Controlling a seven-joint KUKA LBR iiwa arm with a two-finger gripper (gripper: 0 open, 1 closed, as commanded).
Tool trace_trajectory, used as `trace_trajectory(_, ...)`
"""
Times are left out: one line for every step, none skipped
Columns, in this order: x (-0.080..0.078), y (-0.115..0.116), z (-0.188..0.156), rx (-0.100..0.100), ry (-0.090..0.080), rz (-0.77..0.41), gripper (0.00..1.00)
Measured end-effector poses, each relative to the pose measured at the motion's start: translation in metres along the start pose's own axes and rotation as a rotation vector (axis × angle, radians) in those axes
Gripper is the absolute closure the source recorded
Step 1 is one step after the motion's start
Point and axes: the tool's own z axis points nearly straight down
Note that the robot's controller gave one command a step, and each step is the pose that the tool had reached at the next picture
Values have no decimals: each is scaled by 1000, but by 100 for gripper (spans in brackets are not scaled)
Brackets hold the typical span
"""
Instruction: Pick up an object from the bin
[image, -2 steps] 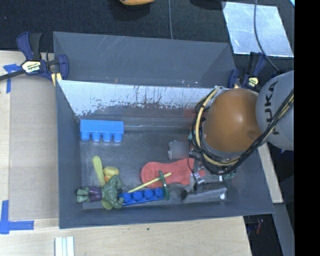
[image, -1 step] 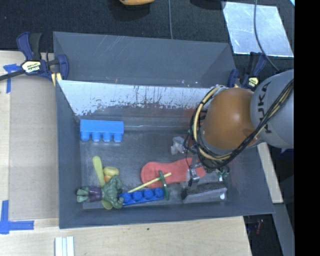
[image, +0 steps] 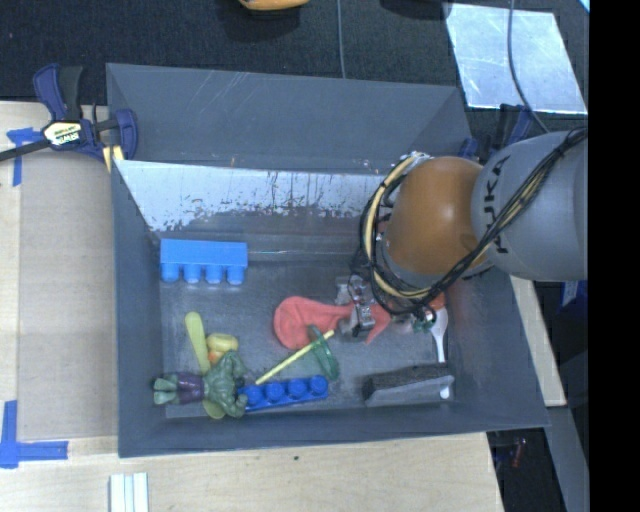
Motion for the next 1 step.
trace_trajectory(0,0,0,0,0,0,100)
